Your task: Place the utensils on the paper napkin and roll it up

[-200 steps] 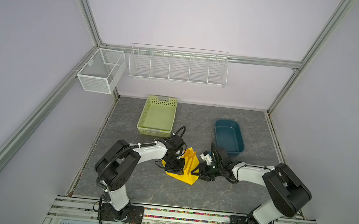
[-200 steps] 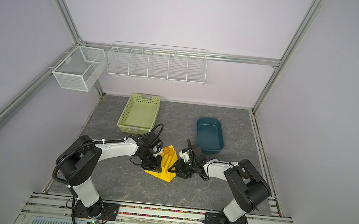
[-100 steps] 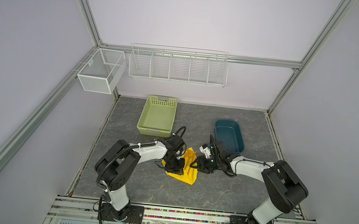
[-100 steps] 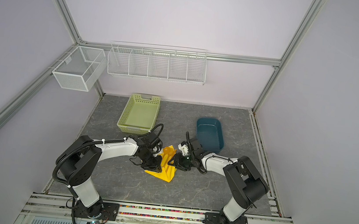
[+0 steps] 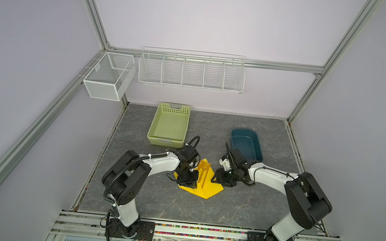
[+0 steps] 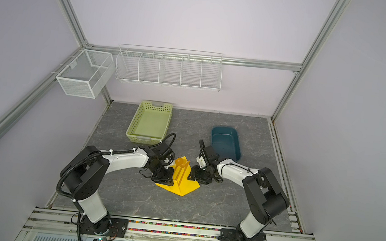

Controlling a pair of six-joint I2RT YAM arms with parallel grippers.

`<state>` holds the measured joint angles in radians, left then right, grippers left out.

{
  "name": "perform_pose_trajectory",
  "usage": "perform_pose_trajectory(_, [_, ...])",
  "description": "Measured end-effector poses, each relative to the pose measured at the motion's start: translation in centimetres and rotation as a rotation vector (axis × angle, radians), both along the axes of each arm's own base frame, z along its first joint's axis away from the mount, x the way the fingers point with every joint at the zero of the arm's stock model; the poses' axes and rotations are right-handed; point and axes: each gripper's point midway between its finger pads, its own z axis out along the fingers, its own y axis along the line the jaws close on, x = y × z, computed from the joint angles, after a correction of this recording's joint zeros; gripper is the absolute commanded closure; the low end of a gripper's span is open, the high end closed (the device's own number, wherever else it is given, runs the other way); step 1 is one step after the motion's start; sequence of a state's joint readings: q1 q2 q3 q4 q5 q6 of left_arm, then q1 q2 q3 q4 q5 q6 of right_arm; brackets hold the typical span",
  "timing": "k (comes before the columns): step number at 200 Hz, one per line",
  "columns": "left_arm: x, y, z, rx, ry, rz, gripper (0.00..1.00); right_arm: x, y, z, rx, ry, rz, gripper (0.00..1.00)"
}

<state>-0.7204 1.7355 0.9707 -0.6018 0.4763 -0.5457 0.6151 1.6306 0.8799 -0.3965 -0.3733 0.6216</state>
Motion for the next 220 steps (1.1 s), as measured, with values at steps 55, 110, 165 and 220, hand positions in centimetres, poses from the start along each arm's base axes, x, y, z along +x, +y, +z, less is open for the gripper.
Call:
perform_pose_trajectory(55, [0.3,-0.3,-0.1,-0.016,-0.006,0.019,0.87,-2.2,-1.2,4.5,-0.07,-0.087,-0.045,0.41])
perform_pose_trajectory(110, [0.1,-0.8,-0.2,-0.061,0.011,0.057,0.87,-5.7,-1.3,2.5,-0.02,0.03,-0.143,0.38])
perform_pose_trajectory(165, [-0.1,-1.0,-0.2,-0.105,0.01,0.109,0.87,-6.5,-0.8,0.3,0.054,0.13,-0.306,0.22])
perform_pose_trajectory(220, [0.0,-1.1,-0.2,-0.116,0.014,0.132,0.87,-5.7,1.0,0.2,0.153,0.152,-0.402,0.24])
